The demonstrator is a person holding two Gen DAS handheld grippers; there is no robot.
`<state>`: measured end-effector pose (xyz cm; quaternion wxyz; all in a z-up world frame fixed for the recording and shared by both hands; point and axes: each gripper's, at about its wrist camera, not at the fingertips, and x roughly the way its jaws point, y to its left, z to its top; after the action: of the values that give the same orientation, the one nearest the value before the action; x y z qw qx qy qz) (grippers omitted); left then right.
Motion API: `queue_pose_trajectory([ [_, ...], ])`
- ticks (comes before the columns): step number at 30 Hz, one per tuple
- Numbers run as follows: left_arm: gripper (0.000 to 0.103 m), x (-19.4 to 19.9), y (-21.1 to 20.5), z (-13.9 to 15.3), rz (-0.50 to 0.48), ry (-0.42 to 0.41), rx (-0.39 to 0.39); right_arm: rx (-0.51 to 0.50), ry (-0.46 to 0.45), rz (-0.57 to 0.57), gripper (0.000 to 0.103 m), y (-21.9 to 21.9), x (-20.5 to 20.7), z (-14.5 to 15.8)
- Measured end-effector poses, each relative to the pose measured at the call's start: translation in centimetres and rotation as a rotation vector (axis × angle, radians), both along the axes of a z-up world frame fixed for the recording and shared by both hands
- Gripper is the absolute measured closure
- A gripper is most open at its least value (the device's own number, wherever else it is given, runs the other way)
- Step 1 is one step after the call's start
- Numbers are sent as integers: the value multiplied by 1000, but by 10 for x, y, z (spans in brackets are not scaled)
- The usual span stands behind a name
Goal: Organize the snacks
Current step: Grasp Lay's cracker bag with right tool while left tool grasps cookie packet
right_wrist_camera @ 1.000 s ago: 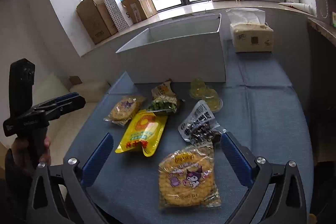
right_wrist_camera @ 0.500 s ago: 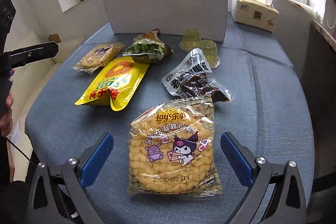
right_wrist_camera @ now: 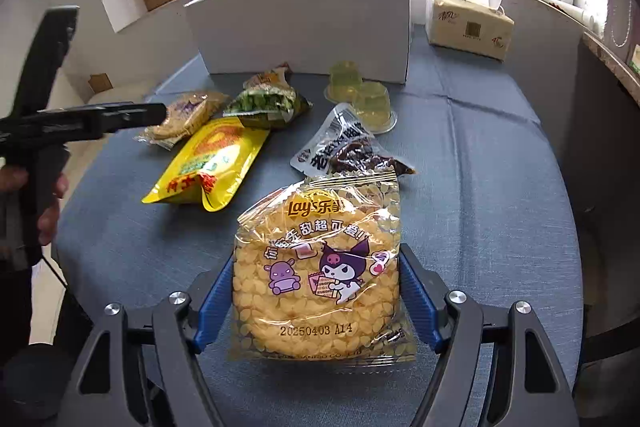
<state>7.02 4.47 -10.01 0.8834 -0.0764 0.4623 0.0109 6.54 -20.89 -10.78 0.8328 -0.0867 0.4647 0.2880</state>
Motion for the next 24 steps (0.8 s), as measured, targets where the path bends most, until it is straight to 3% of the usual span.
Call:
queue_pose_trajectory([
  [9,0,34,3,-32,19,89,70,57,-27,-23,24,-11,-2,21],
  [12,0,37,7,-33,20,88,54,58,-28,-19,24,-11,-2,22],
  [13,3,38,9,-33,19,84,57,61,-28,-19,24,-12,-3,21],
  [16,26,34,10,-29,27,74,107,63,-30,-20,24,-13,-3,21],
  [18,26,28,12,-28,23,77,57,66,-29,-19,24,-14,-3,22],
  [21,26,18,12,-23,20,61,63,75,-25,-20,24,-15,-3,22],
  [24,26,3,12,-8,9,16,15,92,-8,-13,24,-12,-2,23],
])
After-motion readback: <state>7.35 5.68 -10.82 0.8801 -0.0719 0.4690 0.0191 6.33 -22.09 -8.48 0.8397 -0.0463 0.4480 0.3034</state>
